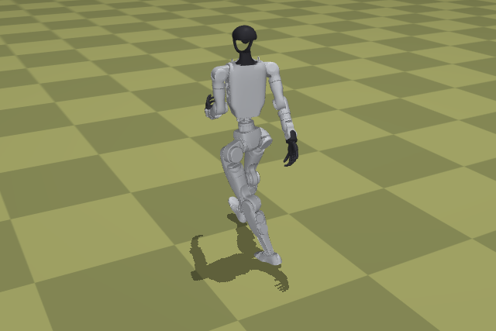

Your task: Walk run

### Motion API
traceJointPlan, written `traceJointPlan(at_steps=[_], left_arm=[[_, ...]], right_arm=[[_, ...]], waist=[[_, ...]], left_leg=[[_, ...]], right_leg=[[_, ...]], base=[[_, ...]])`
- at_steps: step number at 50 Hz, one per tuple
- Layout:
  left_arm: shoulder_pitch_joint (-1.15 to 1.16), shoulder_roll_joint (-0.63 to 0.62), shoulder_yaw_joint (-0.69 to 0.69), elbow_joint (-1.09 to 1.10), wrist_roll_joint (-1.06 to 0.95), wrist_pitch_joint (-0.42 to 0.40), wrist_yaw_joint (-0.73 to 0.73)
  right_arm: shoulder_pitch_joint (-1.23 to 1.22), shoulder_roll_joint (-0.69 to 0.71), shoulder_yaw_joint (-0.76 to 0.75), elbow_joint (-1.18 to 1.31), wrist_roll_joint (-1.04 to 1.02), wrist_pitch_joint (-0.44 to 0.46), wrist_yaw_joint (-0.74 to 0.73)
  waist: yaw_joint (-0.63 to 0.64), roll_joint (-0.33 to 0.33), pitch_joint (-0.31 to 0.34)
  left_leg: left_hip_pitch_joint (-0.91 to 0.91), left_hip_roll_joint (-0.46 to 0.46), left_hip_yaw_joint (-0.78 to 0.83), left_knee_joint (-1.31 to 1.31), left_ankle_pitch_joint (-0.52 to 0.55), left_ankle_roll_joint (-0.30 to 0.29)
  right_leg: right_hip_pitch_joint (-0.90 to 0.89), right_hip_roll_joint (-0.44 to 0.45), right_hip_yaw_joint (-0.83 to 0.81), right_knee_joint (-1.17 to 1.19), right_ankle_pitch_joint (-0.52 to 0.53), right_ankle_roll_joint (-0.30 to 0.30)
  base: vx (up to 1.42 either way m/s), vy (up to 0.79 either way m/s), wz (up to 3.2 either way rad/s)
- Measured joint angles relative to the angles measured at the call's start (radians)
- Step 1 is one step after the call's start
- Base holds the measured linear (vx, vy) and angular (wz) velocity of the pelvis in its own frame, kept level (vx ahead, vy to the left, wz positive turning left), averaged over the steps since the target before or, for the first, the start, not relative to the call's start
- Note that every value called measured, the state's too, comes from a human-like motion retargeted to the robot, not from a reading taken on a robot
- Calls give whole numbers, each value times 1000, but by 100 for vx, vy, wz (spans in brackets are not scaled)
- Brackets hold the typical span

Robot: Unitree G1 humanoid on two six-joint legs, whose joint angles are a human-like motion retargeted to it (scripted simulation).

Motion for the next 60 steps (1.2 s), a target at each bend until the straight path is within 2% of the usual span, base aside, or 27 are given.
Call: traceJointPlan(at_steps=[2,3,5,7,9,10,12,15,17,20,23,25,28,30,32,35,37,38,40,41,44,47,51,54,55,57,60], left_arm=[[28,-13,-9,18,-19,0,-12],[46,-19,-16,25,-29,0,-22],[90,-26,-15,38,-33,-3,-53],[119,-30,-4,50,-15,-5,-85],[134,-27,3,60,-2,-2,-89],[141,-23,8,65,0,1,-88],[162,-25,26,66,-1,0,-92],[190,-19,48,65,-15,2,-97],[210,-18,57,54,-24,2,-95],[230,-17,74,30,-27,1,-98],[236,-33,90,15,-17,9,-105],[244,-52,92,8,-9,8,-94],[238,-80,85,21,-5,3,-67],[231,-94,85,37,-10,9,-71],[234,-98,84,47,-7,12,-86],[227,-73,72,52,-13,21,-104],[192,-39,71,62,-18,31,-118],[171,-24,71,68,-16,35,-121],[131,0,64,83,-14,40,-117],[114,-5,57,91,-19,40,-109],[78,-14,26,89,-49,37,-80],[55,-11,0,54,-75,34,-78],[3,18,5,30,-83,44,-120],[-17,47,11,34,-89,44,-137],[-17,52,12,38,-89,40,-139],[7,45,10,52,-86,32,-136],[68,12,5,78,-95,30,-130]], right_arm=[[-46,0,-22,0,43,-7,-36],[-70,1,-34,0,62,-20,-63],[-126,-1,-33,0,101,-60,-113],[-220,-14,11,0,151,-88,-127],[-344,-32,58,-4,163,-85,-132],[-408,-39,74,-9,153,-79,-139],[-521,-37,75,-70,98,-67,-179],[-675,-9,61,-200,5,-68,-245],[-764,-9,92,-282,4,-106,-273],[-879,-17,154,-407,49,-160,-298],[-959,-35,164,-509,71,-217,-335],[-992,-45,156,-547,69,-257,-379],[-997,-58,146,-533,75,-273,-448],[-967,-59,137,-496,86,-249,-452],[-903,-46,121,-440,83,-220,-409],[-761,-9,108,-343,66,-155,-291],[-674,11,126,-246,67,-122,-226],[-630,20,129,-197,56,-118,-205],[-531,32,141,-116,26,-111,-175],[-475,26,157,-83,18,-103,-173],[-302,15,148,-10,-30,-86,-174],[-113,17,77,0,-88,-79,-111],[86,31,8,0,-60,-49,19],[160,44,-33,0,0,5,50],[173,47,-46,0,22,22,50],[175,49,-66,0,69,34,48],[118,40,-88,0,130,23,29]], waist=[[-23,19,-31],[-49,26,-43],[-89,31,-67],[-87,6,-72],[-77,10,-45],[-63,12,-34],[-32,-64,-75],[-16,-103,-68],[36,-130,-64],[120,-135,-54],[194,-117,-38],[219,-122,-34],[222,-131,-33],[256,-151,-47],[303,-177,-73],[289,-183,-79],[252,-223,-49],[242,-214,-46],[230,-128,-43],[225,-105,-37],[142,-44,-24],[47,3,-17],[-12,-25,-2],[-18,-30,8],[-2,-23,2],[-14,-6,-7],[-36,2,-47]], left_leg=[[3,24,-35,37,134,-92],[7,34,-77,69,230,-143],[-1,44,-133,170,464,-268],[-67,35,-89,377,659,-326],[-184,62,-52,699,704,-326],[-232,68,-54,832,704,-326],[-298,-37,-60,777,676,-299],[-465,27,66,831,493,-131],[-569,32,120,775,377,-61],[-678,73,188,556,282,26],[-737,77,194,237,268,74],[-752,65,246,53,190,87],[-739,22,287,-89,95,4],[-727,25,300,-32,127,56],[-728,27,305,21,185,97],[-715,19,142,129,233,113],[-668,-53,53,215,136,114],[-615,-18,111,214,111,111],[-513,76,141,142,104,112],[-473,71,116,122,92,112],[-365,58,38,55,75,103],[-275,56,-1,5,50,94],[-146,-1,-51,-21,-9,82],[-62,7,-54,-20,-32,40],[-45,19,-37,-19,-26,19],[-13,40,-45,11,34,-40],[8,51,-72,80,271,-164]], right_leg=[[0,13,-8,82,-12,-106],[8,-6,-67,102,19,-89],[51,22,60,140,43,-80],[77,8,184,192,42,-99],[141,21,100,235,0,-131],[187,38,53,241,-18,-147],[254,18,111,177,-18,-175],[342,41,140,135,-30,-186],[391,60,189,111,-33,-194],[465,114,227,81,-52,-220],[541,170,245,71,-92,-247],[589,188,262,73,-113,-264],[654,199,213,93,-78,-232],[681,186,212,130,19,-165],[695,151,184,190,220,-55],[670,179,213,389,525,140],[546,190,184,754,525,160],[509,220,186,827,525,160],[445,322,219,781,503,156],[397,309,211,799,445,123],[254,247,172,785,279,82],[125,113,97,654,150,37],[35,-64,38,323,131,22],[-26,-72,111,83,75,-15],[-38,-53,145,3,45,-15],[-42,-50,93,-18,9,8],[-35,-62,-4,127,-44,-32]], base=[[128,-58,90],[120,-56,131],[114,-58,110],[107,-48,29],[102,-34,-43],[108,-57,-96],[102,-72,-81],[88,-45,-55],[102,-42,-127],[99,-36,-136],[100,-28,-93],[75,-20,-29],[127,-19,6],[124,-16,-53],[158,-13,-93],[132,-17,24],[139,-55,98],[128,-38,64],[121,-2,40],[130,1,50],[96,-6,137],[112,-24,146],[111,-46,76],[97,-50,5],[106,-54,-36],[132,-67,3],[129,-60,47]])
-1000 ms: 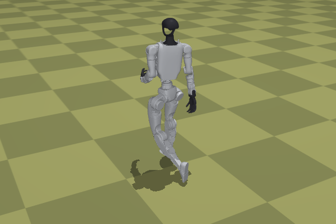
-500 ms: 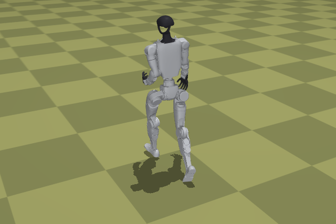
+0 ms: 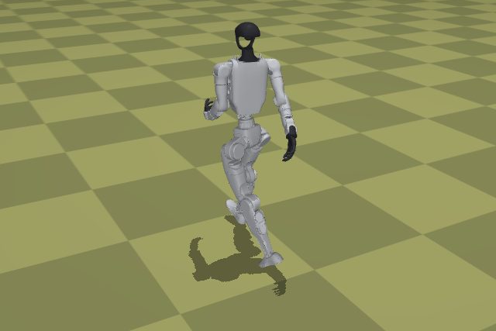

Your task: Walk run

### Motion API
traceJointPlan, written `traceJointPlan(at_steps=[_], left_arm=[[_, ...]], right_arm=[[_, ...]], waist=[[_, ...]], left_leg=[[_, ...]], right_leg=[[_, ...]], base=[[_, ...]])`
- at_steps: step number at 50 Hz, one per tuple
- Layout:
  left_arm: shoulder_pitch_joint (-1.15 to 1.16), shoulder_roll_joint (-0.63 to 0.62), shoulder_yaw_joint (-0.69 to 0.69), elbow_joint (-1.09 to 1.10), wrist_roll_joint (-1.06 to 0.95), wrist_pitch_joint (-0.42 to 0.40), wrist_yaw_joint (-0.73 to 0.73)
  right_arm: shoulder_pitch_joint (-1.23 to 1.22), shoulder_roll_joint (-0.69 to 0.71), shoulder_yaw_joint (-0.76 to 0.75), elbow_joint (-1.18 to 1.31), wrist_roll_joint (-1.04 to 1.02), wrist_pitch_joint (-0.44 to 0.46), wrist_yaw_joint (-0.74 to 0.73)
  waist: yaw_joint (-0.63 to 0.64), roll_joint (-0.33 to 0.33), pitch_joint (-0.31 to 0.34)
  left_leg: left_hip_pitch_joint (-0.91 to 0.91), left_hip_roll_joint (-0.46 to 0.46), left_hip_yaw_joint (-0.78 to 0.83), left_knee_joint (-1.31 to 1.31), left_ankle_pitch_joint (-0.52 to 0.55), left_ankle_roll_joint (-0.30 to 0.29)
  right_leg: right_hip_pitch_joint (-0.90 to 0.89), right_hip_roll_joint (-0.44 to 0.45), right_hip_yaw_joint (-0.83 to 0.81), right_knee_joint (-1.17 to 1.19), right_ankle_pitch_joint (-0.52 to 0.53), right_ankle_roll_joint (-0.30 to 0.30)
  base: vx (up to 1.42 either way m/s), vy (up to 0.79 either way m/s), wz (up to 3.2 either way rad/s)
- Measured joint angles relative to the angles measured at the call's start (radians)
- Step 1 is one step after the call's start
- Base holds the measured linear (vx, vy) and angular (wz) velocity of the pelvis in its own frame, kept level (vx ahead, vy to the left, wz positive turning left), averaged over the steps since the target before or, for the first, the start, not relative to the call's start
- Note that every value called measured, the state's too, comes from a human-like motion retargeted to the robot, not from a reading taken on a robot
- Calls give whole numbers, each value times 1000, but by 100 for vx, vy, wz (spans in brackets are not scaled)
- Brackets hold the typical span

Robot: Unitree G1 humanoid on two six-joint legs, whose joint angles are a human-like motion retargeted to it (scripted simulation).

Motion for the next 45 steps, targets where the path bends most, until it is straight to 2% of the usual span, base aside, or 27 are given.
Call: traceJointPlan(at_steps=[2,3,5,7,8,9,10,12,15,20,22,25,27,28,30,32,33,35,37,38,40,43,45], left_arm=[[55,-20,-4,11,4,-5,-5],[81,-30,11,15,14,-7,-15],[116,-51,23,25,39,-12,-26],[138,-61,32,36,38,-10,-14],[148,-69,36,39,35,-9,-11],[155,-72,43,45,32,-7,-11],[162,-73,52,51,28,-6,-12],[164,-68,68,55,23,-1,-22],[175,-55,81,28,29,-7,-33],[158,-25,97,-31,68,-6,-53],[146,-25,91,-41,81,-6,-45],[130,-37,79,-33,76,-6,-26],[124,-50,76,-15,63,-4,-30],[126,-58,76,-6,56,-4,-34],[138,-71,73,11,46,-6,-40],[136,-71,79,22,35,-4,-47],[122,-68,87,27,32,-2,-49],[81,-54,86,42,30,4,-46],[37,-32,70,59,36,8,-27],[11,-30,63,70,38,10,-15],[-30,-32,51,73,39,15,12],[-47,-39,36,25,45,4,41],[-48,-43,36,-18,49,0,28]], right_arm=[[-63,-7,-8,0,27,-35,-46],[-108,-14,7,0,46,-56,-68],[-238,-32,41,0,89,-77,-95],[-402,-46,42,-11,87,-67,-122],[-473,-43,32,-44,78,-64,-135],[-542,-37,26,-86,69,-66,-150],[-610,-29,22,-133,61,-70,-165],[-735,-27,35,-228,60,-108,-207],[-910,-54,97,-350,71,-162,-252],[-1133,-140,190,-516,73,-214,-279],[-1181,-178,201,-559,59,-233,-299],[-1201,-213,205,-584,42,-278,-359],[-1183,-220,208,-560,58,-308,-412],[-1165,-219,210,-540,66,-318,-426],[-1104,-205,200,-492,54,-323,-413],[-1026,-169,176,-427,-3,-294,-361],[-993,-149,168,-385,-31,-266,-341],[-920,-113,145,-278,-62,-202,-320],[-821,-75,135,-171,-60,-154,-294],[-767,-65,129,-124,-64,-137,-271],[-658,-46,134,-40,-63,-120,-220],[-455,-13,153,0,-67,-98,-139],[-310,10,149,0,-86,-81,-89]], waist=[[-49,-4,-18],[-41,-13,-33],[-39,34,18],[-36,31,35],[-42,-10,11],[-33,-41,-3],[-15,-68,-12],[25,-82,-3],[113,-115,7],[245,-98,29],[282,-103,26],[297,-122,10],[334,-130,-2],[360,-138,-15],[396,-141,-44],[344,-134,-50],[309,-154,-29],[287,-176,1],[302,-96,9],[300,-81,19],[266,-65,37],[146,-33,53],[98,-29,60]], left_leg=[[-4,-5,-67,114,251,-104],[-27,-5,-26,189,368,-145],[-158,79,31,574,433,-162],[-247,87,13,752,430,-152],[-278,16,-5,712,421,-125],[-317,-1,33,703,381,-73],[-361,10,98,710,325,-9],[-470,54,185,714,180,72],[-612,75,276,595,14,124],[-745,91,335,148,-53,226],[-770,55,336,-23,-125,231],[-770,1,345,-177,-192,174],[-753,14,345,-106,-192,192],[-748,32,391,-63,-190,206],[-718,38,403,-31,-87,226],[-703,-1,220,40,-78,240],[-693,-58,137,81,-103,251],[-620,-70,182,124,-166,265],[-516,67,243,60,-175,251],[-477,71,228,46,-189,246],[-412,54,175,12,-206,236],[-318,44,136,-51,-226,231],[-259,21,118,-79,-253,234]], right_leg=[[35,6,79,36,136,10],[54,14,142,67,126,-21],[76,117,252,156,59,-74],[158,93,82,178,21,-111],[200,58,99,135,24,-121],[236,50,119,111,18,-132],[268,55,140,96,7,-144],[330,87,169,59,5,-155],[417,113,226,2,0,-172],[557,208,251,-46,-60,-224],[607,223,258,-48,-79,-229],[672,220,205,-27,-48,-195],[708,226,226,14,53,-135],[720,214,223,40,137,-95],[733,201,195,117,368,-2],[690,230,203,296,546,95],[629,231,212,485,563,140],[534,194,176,748,569,176],[463,299,145,694,536,106],[415,313,143,705,490,89],[321,315,161,697,380,108],[181,213,115,595,224,102],[117,108,88,455,183,90]], base=[[141,-71,78],[119,-57,-7],[107,-34,-36],[116,-54,-35],[113,-68,-29],[97,-57,-50],[97,-43,-85],[105,-40,-105],[86,-29,-128],[108,-30,-88],[125,-24,-24],[94,-18,10],[154,-15,-56],[165,-9,-101],[148,-3,-70],[154,-8,63],[123,-17,93],[108,-23,47],[109,-27,1],[111,-28,42],[110,-26,106],[108,-27,159],[92,-32,93]])
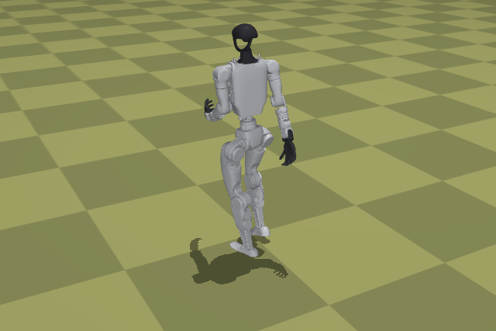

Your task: Walk run

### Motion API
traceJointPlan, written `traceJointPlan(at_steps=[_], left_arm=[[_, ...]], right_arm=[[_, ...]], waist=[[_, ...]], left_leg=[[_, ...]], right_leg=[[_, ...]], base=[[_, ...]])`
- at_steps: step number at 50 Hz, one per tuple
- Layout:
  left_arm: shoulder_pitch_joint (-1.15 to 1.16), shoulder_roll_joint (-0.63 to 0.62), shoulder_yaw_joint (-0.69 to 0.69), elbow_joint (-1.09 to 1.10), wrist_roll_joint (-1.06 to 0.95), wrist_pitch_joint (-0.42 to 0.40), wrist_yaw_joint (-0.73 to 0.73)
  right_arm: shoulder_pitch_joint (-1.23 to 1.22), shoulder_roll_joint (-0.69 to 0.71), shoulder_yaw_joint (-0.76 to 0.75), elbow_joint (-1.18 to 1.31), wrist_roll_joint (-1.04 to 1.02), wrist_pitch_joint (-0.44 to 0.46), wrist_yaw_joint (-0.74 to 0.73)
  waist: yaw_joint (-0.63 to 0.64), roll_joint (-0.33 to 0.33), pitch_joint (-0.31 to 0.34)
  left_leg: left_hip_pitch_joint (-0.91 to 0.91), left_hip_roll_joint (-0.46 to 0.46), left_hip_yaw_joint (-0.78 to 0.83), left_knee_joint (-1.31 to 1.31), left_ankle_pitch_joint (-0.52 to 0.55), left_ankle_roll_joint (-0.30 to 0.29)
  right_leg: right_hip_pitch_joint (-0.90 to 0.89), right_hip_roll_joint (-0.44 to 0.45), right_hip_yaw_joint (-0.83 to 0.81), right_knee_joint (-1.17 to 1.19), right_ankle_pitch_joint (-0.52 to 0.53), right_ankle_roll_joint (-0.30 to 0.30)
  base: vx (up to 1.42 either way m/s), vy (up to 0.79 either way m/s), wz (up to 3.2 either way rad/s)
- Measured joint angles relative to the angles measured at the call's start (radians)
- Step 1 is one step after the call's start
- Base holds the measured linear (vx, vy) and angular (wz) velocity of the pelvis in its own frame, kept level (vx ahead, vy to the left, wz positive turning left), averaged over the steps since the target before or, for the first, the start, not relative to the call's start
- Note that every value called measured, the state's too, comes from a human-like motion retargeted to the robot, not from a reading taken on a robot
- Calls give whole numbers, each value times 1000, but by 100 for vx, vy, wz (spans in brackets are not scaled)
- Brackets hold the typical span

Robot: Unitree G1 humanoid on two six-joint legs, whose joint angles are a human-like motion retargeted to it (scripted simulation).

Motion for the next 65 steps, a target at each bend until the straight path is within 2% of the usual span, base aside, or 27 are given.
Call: traceJointPlan(at_steps=[4,7,9,12,13,15,17,18,20,25,28,30,33,35,37,38,41,43,45,48,50,51,55,58,60,62,65], left_arm=[[4,13,8,-57,-24,-2,-49],[32,31,11,-68,-50,-11,-62],[56,25,9,-50,-58,-11,-62],[100,9,-1,-16,-66,-4,-61],[121,5,-5,-9,-67,-5,-61],[159,-9,6,2,-56,-10,-72],[179,-21,-8,8,-48,-15,-63],[177,-23,-5,13,-53,-14,-56],[167,-46,-1,19,-65,-18,-47],[150,-60,18,3,-82,-28,-9],[147,-42,32,-37,-58,-44,-9],[140,-33,43,-54,-43,-43,-14],[128,-29,33,-52,-41,-42,-11],[130,-28,25,-46,-47,-49,11],[138,-28,22,-35,-50,-55,24],[140,-31,24,-30,-48,-55,23],[162,-41,39,-13,-36,-47,14],[173,-40,44,-5,-40,-46,8],[152,-30,60,2,-51,-39,4],[102,0,43,21,-51,-34,18],[66,8,31,30,-52,-37,36],[54,9,26,26,-58,-41,43],[30,15,10,-26,-80,-59,45],[27,35,11,-74,-92,-58,21],[25,59,15,-92,-102,-56,9],[29,81,16,-95,-104,-58,7],[47,85,15,-69,-94,-54,10]], right_arm=[[229,31,-32,0,-48,27,92],[338,33,-69,0,-71,48,153],[375,25,-93,0,-48,68,185],[364,10,-118,0,18,94,192],[347,6,-128,0,39,90,170],[282,-2,-128,0,85,73,115],[158,-13,-109,0,141,74,71],[74,-28,-93,0,160,85,53],[-114,-55,-86,0,174,92,1],[-471,-48,-78,-239,105,-15,-123],[-655,-75,-9,-379,105,-77,-165],[-763,-97,25,-451,101,-97,-191],[-878,-139,41,-522,84,-129,-246],[-917,-158,42,-544,73,-158,-298],[-922,-170,42,-542,91,-167,-354],[-915,-174,42,-537,109,-164,-373],[-841,-158,35,-501,127,-159,-348],[-759,-128,10,-459,84,-158,-286],[-678,-92,-2,-390,39,-145,-241],[-529,-46,-8,-228,31,-113,-222],[-419,-33,-10,-113,24,-83,-197],[-363,-31,4,-59,27,-73,-177],[-77,-17,37,0,-25,0,-61],[133,-3,35,0,-81,60,16],[238,3,15,0,-114,89,62],[308,8,-23,0,-130,93,94],[365,10,-83,0,-108,68,124]], waist=[[-56,-26,25],[-54,-5,15],[-64,19,-4],[-102,29,-49],[-125,25,-62],[-109,4,-92],[-103,48,-39],[-84,64,-17],[-99,-12,-55],[-3,-80,-54],[92,-97,-40],[139,-89,-27],[178,-85,-26],[176,-105,-45],[183,-117,-61],[205,-129,-67],[280,-154,-99],[257,-151,-112],[180,-198,-76],[205,-112,-61],[190,-74,-44],[164,-63,-35],[30,-12,-13],[-23,-16,-1],[-47,-29,5],[-45,-16,1],[-36,7,-23]], left_leg=[[136,-34,-12,-26,-63,-30],[201,2,16,-27,-70,-92],[226,27,11,2,-7,-146],[244,47,-40,79,223,-247],[246,49,-76,125,350,-274],[214,32,-85,268,605,-333],[84,103,-133,644,687,-372],[24,130,-144,809,687,-384],[-59,-8,-138,801,687,-347],[-304,-22,30,777,355,-218],[-419,19,96,581,244,-161],[-464,53,123,389,247,-107],[-496,18,151,83,186,-25],[-503,-31,168,-80,112,-59],[-492,-43,197,-85,83,-78],[-492,-42,179,-38,93,-41],[-469,0,235,63,174,-5],[-457,-27,83,129,191,26],[-425,-155,-60,221,106,44],[-271,28,107,167,63,34],[-186,33,65,118,44,28],[-153,23,32,97,42,21],[-28,17,-9,17,15,3],[68,-20,-28,-11,-28,-7],[131,-35,-39,-17,-54,-29],[176,-6,-26,-17,-52,-73],[223,34,-34,21,35,-155]], right_leg=[[-77,-152,-35,-344,-18,-44],[-119,-119,44,-580,-80,-76],[-118,-119,-2,-581,-111,-79],[-107,-153,-129,-438,-122,-100],[-91,-145,-87,-423,-51,-95],[-50,-114,67,-385,-57,-141],[20,-10,87,-358,-111,-203],[64,15,1,-344,-136,-225],[131,-77,-31,-398,-144,-239],[265,-23,77,-471,-177,-287],[350,39,160,-496,-212,-323],[412,89,192,-504,-240,-343],[494,130,183,-508,-277,-357],[535,125,137,-502,-276,-347],[571,129,96,-474,-215,-299],[585,124,107,-451,-161,-264],[611,99,101,-343,141,-129],[584,116,100,-201,351,-23],[465,88,87,180,386,77],[351,161,29,254,342,12],[253,203,38,258,252,-13],[204,193,48,249,196,3],[22,57,45,108,8,23],[-49,-99,25,-145,-1,0],[-90,-175,37,-316,-35,-46],[-119,-165,90,-487,-88,-85],[-112,-153,68,-579,-143,-21]], base=[[105,-56,48],[93,-56,-26],[114,-64,10],[127,-74,70],[137,-87,65],[121,-78,-13],[119,-66,-56],[94,-51,-74],[88,-50,-23],[95,-45,-104],[115,-45,-159],[95,-36,-99],[126,-32,-19],[109,-28,31],[147,-30,4],[134,-27,-70],[132,-19,-115],[161,-12,23],[136,-22,107],[118,-24,2],[98,-25,67],[114,-28,124],[115,-30,142],[116,-47,66],[87,-42,37],[112,-63,-11],[117,-68,2]])
